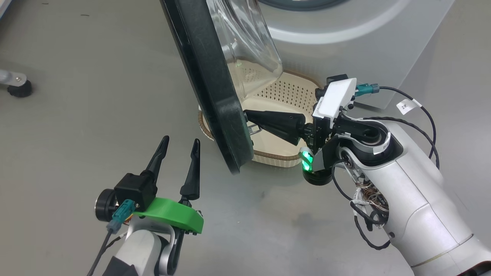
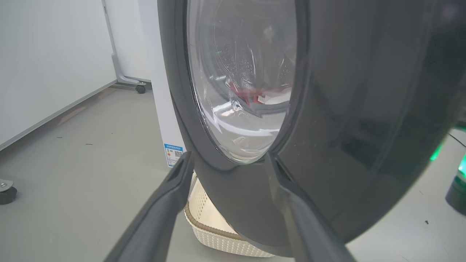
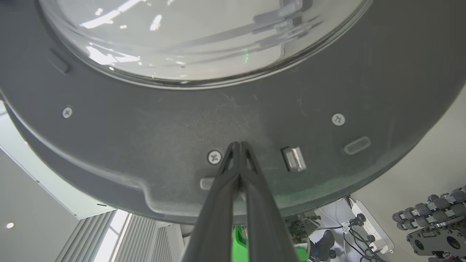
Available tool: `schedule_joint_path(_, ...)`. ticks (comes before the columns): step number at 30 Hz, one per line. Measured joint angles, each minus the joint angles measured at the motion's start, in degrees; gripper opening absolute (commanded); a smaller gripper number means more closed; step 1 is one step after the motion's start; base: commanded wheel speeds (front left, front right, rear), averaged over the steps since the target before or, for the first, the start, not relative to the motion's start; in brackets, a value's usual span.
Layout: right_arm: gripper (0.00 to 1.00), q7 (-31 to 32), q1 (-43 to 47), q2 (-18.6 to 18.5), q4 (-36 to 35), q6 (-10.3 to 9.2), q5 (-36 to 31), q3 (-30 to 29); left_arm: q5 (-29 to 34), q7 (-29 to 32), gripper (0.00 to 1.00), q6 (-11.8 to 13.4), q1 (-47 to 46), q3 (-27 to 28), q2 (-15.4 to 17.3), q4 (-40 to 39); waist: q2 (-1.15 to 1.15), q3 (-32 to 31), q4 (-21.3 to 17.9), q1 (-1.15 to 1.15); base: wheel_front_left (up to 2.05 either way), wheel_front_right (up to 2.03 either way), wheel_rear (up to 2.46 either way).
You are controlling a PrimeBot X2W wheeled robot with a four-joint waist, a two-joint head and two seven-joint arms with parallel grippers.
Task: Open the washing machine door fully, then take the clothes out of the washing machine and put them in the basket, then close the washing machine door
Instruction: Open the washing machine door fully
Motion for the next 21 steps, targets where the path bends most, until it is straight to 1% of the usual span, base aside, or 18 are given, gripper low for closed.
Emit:
schedule_joint_path(5,0.0,-1.64,0.0,0.03,0.12,0.0,-0.68,0.08,0.02,0.0,1.0,0.0,0.04,1.32,0.0,0.01,0.0,-0.32,-0.48,0.0,0.0,0.0,0.0)
schedule_joint_path(7,0.0,-2.69,-0.01,0.08,0.35,0.07,-2.3,0.08,0.27,0.0,1.0,0.0,0.07,1.94,0.0,0.03,0.0,-0.63,-0.85,0.0,0.0,0.0,0.0)
schedule_joint_path(8,0.0,-3.89,-0.04,-0.05,0.42,0.43,-4.39,0.19,0.43,0.0,1.0,0.0,0.07,2.13,0.0,0.04,0.0,-0.82,-1.05,0.0,0.0,0.0,0.0)
schedule_joint_path(9,0.0,-5.9,-0.07,-1.1,0.46,2.22,-8.14,0.44,0.44,0.0,1.0,0.0,0.08,2.36,0.0,0.12,0.0,-1.27,-1.49,0.0,0.0,0.0,0.0)
schedule_joint_path(10,0.0,-7.02,-0.07,-1.92,0.48,3.2,-9.64,0.48,0.46,0.0,1.0,0.0,0.09,2.5,0.0,0.2,0.0,-1.55,-1.71,0.0,0.0,0.0,0.0)
schedule_joint_path(13,0.0,-10.23,-0.05,-4.52,0.52,5.47,-13.39,0.37,0.77,0.0,1.0,0.0,0.15,3.0,-0.01,0.57,0.0,-2.54,-2.39,0.0,0.0,0.0,0.0)
schedule_joint_path(16,0.0,-13.68,-0.04,-6.84,0.47,7.94,-18.62,0.98,1.0,-0.01,1.0,0.01,0.26,4.03,0.0,0.89,0.0,-3.68,-3.19,0.0,0.0,0.0,0.0)
schedule_joint_path(18,0.0,-16.21,0.01,-7.54,0.43,9.51,-21.37,1.23,1.65,0.0,1.0,0.01,0.54,4.76,0.0,1.05,0.0,-4.42,-3.85,0.0,0.0,0.0,0.0)
schedule_joint_path(21,0.0,-20.3,0.03,-9.79,0.14,11.84,-27.88,2.9,2.55,0.0,1.0,0.2,1.49,6.03,0.0,1.4,0.0,-5.63,-4.96,0.0,0.0,0.0,0.0)
